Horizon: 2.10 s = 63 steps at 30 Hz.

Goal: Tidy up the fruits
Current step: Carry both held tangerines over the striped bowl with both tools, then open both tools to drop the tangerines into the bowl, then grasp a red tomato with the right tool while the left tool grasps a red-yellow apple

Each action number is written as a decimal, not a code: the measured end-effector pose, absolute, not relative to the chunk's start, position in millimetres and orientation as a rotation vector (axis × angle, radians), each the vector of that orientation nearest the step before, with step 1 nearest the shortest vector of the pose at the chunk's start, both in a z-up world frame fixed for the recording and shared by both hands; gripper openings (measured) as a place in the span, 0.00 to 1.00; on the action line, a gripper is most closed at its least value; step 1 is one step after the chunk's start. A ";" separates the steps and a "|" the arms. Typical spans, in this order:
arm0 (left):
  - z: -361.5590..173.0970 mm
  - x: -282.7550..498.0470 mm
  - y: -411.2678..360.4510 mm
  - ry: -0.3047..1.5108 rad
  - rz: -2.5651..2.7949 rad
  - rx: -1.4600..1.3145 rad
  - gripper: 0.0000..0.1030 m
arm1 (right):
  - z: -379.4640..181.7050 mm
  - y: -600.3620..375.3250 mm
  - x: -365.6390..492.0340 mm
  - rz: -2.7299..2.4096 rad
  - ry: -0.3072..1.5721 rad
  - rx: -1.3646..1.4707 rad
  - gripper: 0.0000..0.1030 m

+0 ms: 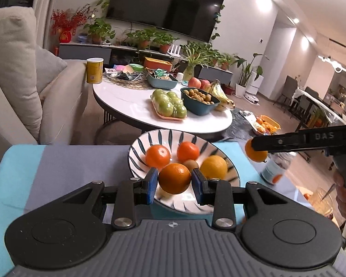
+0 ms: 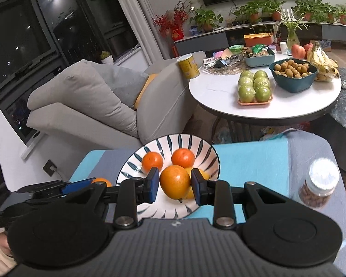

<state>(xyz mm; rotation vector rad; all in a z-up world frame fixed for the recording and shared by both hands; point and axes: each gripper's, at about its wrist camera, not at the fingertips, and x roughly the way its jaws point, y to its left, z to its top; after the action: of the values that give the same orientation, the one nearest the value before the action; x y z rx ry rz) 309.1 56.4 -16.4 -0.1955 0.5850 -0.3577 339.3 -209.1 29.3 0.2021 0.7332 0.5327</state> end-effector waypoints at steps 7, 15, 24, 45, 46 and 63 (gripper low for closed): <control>-20.5 331.1 55.1 0.594 -0.359 -0.192 0.29 | 22.2 -209.0 360.6 0.523 0.745 0.244 0.59; -31.4 346.4 50.4 0.623 -0.365 -0.175 0.29 | 8.2 -208.8 385.4 0.504 0.769 0.290 0.59; -36.7 351.4 50.7 0.640 -0.358 -0.180 0.29 | -4.2 -206.7 396.6 0.500 0.794 0.323 0.59; -28.5 341.5 54.4 0.624 -0.340 -0.187 0.32 | 1.4 -220.3 388.3 0.456 0.776 0.340 0.65; -27.6 339.8 55.0 0.623 -0.338 -0.188 0.33 | 2.0 -221.6 385.4 0.455 0.774 0.338 0.65; -22.6 281.6 59.4 0.638 -0.366 -0.204 0.36 | -13.4 -213.8 306.1 0.428 0.788 0.188 0.74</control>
<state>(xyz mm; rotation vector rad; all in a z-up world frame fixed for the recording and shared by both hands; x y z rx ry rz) 281.6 59.4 -22.6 -0.2040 0.6384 -0.3663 306.1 -213.8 -13.4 0.1880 0.7878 0.4278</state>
